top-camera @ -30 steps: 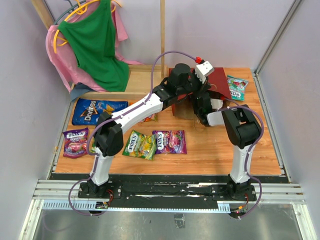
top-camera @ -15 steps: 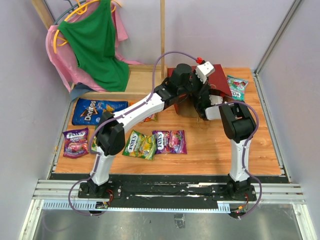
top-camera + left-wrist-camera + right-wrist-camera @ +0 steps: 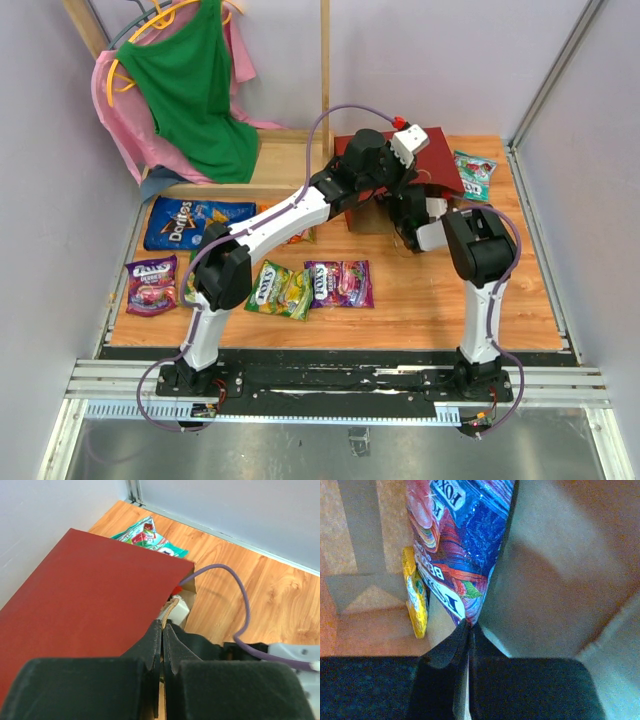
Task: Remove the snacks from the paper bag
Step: Take out the snack from the paper bag.
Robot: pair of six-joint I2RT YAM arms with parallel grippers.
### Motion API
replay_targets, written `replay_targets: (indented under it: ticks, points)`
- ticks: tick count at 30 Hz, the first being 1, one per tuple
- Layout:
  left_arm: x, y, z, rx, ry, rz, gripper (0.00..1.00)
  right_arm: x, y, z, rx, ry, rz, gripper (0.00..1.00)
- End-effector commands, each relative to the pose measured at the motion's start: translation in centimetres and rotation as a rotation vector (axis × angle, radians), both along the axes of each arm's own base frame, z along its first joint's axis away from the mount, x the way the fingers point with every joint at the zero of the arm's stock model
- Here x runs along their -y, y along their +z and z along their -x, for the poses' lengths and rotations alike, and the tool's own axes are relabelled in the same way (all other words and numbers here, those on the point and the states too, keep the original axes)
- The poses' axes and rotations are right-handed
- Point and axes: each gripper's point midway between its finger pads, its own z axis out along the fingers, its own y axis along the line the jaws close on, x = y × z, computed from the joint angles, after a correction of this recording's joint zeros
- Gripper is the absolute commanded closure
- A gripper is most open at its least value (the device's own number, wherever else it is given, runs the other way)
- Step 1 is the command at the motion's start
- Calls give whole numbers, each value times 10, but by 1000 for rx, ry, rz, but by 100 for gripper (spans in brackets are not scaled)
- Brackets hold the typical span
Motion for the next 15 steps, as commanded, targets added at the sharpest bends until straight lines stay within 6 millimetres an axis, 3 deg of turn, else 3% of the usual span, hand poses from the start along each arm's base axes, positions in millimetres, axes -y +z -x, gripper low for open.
replay_targets:
  ticks: [1,8,15]
  points:
    - [5,10,-5,37,10,29,99,-18,18,34,42,117,13,99]
    - [2,10,-6,46,24,28,99,-39,31,109,56,291,15,99]
    - [-1,13,-9,61,45,27,99,-11,63,172,78,274,101,99]
